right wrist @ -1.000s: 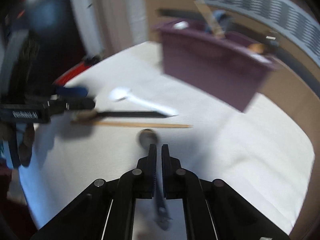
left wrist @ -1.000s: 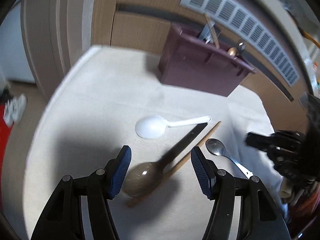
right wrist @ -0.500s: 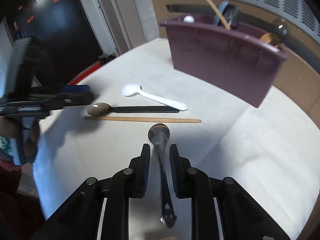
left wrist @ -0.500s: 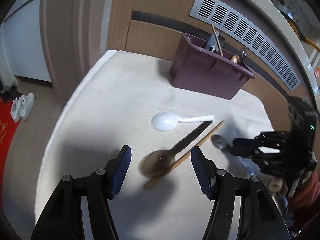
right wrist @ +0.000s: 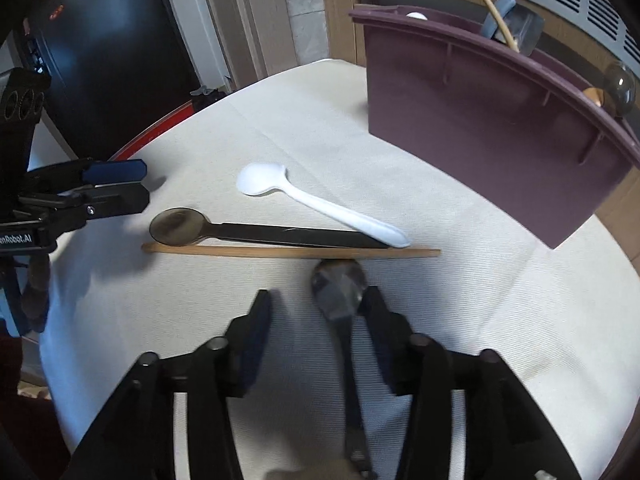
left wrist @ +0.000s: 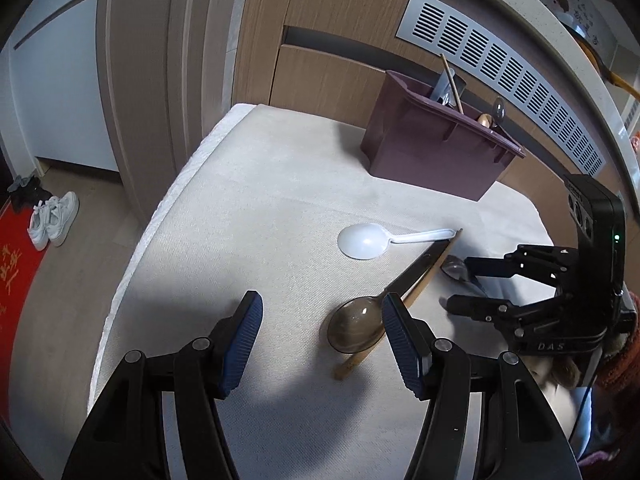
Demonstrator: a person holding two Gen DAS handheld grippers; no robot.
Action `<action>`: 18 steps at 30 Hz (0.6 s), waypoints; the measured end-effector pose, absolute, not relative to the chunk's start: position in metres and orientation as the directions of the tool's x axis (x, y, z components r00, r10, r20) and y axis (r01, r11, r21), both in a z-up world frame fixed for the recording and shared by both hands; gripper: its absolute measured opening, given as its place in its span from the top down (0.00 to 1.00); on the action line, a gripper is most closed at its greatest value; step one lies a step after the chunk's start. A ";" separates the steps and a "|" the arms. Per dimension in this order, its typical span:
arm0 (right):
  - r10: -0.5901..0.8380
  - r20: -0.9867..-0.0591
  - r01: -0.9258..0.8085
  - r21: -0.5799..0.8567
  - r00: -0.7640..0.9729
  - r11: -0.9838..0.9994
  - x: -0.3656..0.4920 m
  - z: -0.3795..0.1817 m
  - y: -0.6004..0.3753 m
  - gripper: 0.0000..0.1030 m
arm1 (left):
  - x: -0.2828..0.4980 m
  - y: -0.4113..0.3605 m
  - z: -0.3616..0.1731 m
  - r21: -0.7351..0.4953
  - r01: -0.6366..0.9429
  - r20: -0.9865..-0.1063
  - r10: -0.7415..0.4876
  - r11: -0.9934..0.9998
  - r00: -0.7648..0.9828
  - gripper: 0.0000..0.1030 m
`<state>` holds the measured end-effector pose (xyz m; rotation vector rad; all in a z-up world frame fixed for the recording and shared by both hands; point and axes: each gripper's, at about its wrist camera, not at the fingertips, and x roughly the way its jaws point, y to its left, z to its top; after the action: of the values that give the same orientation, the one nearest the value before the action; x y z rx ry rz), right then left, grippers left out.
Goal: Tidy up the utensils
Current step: 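Lift the metal spoon with the right tool while the left tool grasps the white plastic spoon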
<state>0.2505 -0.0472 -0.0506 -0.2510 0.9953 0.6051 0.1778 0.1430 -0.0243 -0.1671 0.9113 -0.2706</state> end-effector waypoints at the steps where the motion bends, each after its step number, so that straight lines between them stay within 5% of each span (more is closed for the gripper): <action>1: 0.351 -0.847 -0.580 0.064 0.398 0.812 0.250 -0.051 -0.043 0.47 | 0.177 0.143 -0.025 -0.256 0.159 -0.756 -0.300 0.954 0.582 0.39; 3: 0.314 -0.861 -0.603 0.011 0.401 0.798 0.248 -0.051 -0.035 0.47 | 0.175 0.142 -0.025 -0.257 0.157 -0.756 -0.300 0.953 0.581 0.39; 6: 0.301 -0.840 -0.586 -0.023 0.450 0.810 0.250 -0.052 -0.034 0.75 | 0.173 0.138 -0.024 -0.250 0.175 -0.755 -0.305 0.952 0.580 0.39; 14: 0.293 -0.792 -0.476 0.004 0.535 0.879 0.235 -0.024 -0.083 0.75 | 0.184 0.102 -0.029 -0.263 0.259 -0.787 -0.362 0.929 0.500 0.39; 18: 0.287 -0.748 -0.406 0.026 0.598 0.913 0.219 -0.005 -0.120 0.75 | 0.216 0.094 -0.033 -0.391 0.165 -0.813 -0.424 0.905 0.399 0.39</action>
<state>0.2192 -0.1199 -0.0050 -0.1532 0.8388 0.4042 0.2160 0.0940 -0.0332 -0.2658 1.1009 -0.3778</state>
